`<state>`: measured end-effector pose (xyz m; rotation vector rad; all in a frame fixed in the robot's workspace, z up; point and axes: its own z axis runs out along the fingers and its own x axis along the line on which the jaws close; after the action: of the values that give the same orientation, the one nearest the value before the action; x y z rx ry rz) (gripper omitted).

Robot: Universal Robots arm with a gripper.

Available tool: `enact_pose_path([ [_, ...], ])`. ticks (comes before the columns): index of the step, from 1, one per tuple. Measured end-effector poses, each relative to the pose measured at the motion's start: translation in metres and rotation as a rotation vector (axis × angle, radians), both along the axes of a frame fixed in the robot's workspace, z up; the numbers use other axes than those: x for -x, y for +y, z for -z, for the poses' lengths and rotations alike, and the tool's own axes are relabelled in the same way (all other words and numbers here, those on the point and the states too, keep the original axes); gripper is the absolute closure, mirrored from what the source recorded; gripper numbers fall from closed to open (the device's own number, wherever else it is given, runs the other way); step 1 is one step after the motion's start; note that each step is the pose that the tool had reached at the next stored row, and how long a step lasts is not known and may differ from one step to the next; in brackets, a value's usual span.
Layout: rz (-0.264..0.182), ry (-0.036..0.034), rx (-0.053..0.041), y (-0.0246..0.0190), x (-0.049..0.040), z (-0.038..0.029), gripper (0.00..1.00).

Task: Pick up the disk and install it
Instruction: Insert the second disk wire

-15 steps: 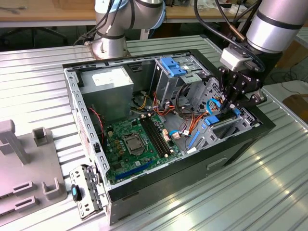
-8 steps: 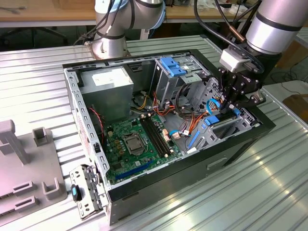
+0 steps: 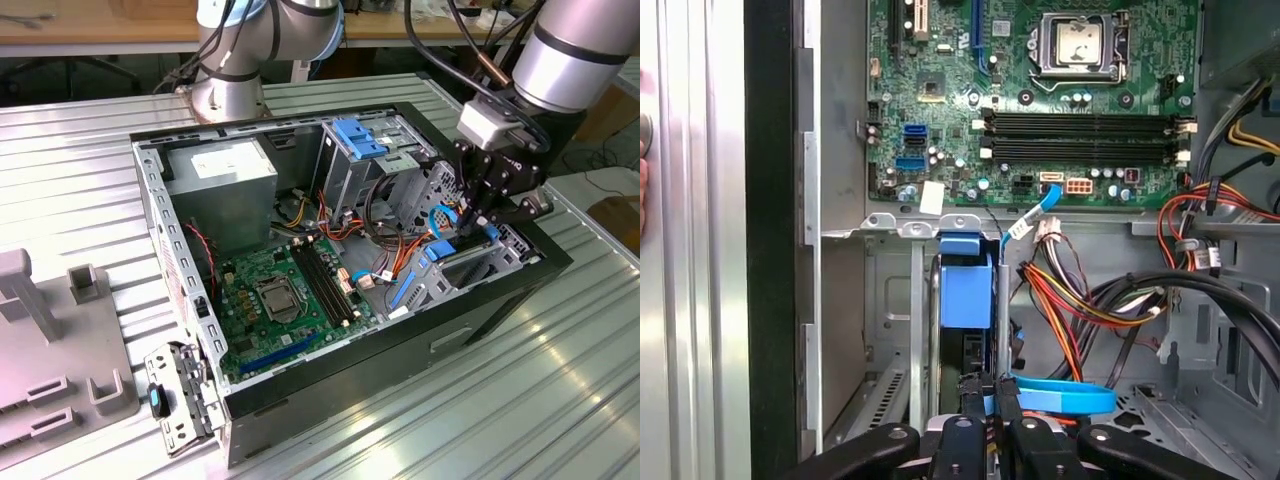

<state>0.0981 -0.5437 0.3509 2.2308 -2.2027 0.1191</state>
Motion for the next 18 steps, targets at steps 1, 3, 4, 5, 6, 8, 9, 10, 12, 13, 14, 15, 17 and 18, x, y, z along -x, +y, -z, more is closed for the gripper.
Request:
enact_pose_path([
  [1,0.0,0.0,-0.0001,0.0,0.0,-0.0006,0.84],
  [3,0.0,0.0,-0.0001,-0.0003,0.0,-0.0006,0.84],
  [4,0.0,0.0,-0.0001,-0.001,-0.0001,-0.0004,0.84],
  [5,0.0,0.0,0.0,-0.0022,-0.0001,-0.0001,0.84],
  [6,0.0,0.0,-0.0002,-0.0025,-0.0001,0.0003,0.84],
  [8,0.0,0.0,-0.0001,-0.0026,-0.0002,0.001,0.84],
  [9,0.0,0.0,-0.0004,-0.0026,-0.0002,0.0017,0.84],
  [10,0.0,0.0,-0.0005,-0.0026,-0.0002,0.0023,0.84],
  [12,0.0,0.0,-0.0008,-0.0026,-0.0002,0.0037,0.84],
  [13,0.0,0.0,-0.0009,-0.0026,-0.0002,0.004,0.84],
  [14,0.0,0.0,-0.0009,-0.0026,-0.0002,0.0044,0.84],
  [15,0.0,0.0,-0.0013,-0.0026,-0.0003,0.0048,0.84],
  [17,0.0,0.0,-0.0022,-0.0026,-0.0003,0.0054,0.84],
  [18,0.0,0.0,-0.0022,-0.0026,-0.0003,0.0054,0.84],
])
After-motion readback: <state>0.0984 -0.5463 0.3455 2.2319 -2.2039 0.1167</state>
